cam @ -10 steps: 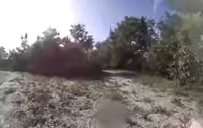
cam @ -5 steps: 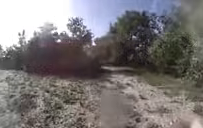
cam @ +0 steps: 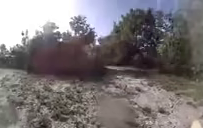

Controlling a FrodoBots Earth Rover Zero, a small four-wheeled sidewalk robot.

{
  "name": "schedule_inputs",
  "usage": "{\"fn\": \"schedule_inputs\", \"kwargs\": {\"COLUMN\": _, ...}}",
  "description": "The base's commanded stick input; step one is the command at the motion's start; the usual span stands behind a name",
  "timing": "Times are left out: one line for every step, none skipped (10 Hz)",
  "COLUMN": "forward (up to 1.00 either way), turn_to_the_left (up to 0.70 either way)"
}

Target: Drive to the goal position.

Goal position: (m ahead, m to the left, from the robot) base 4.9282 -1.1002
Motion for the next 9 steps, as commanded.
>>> {"fn": "schedule_inputs", "kwargs": {"forward": 0.85, "turn_to_the_left": -0.21}}
{"fn": "schedule_inputs", "kwargs": {"forward": 0.85, "turn_to_the_left": -0.34}}
{"fn": "schedule_inputs", "kwargs": {"forward": 0.85, "turn_to_the_left": -0.05}}
{"fn": "schedule_inputs", "kwargs": {"forward": 0.85, "turn_to_the_left": 0.00}}
{"fn": "schedule_inputs", "kwargs": {"forward": 0.85, "turn_to_the_left": 0.00}}
{"fn": "schedule_inputs", "kwargs": {"forward": 0.85, "turn_to_the_left": -0.03}}
{"fn": "schedule_inputs", "kwargs": {"forward": 0.85, "turn_to_the_left": -0.16}}
{"fn": "schedule_inputs", "kwargs": {"forward": 0.85, "turn_to_the_left": -0.29}}
{"fn": "schedule_inputs", "kwargs": {"forward": 0.85, "turn_to_the_left": -0.30}}
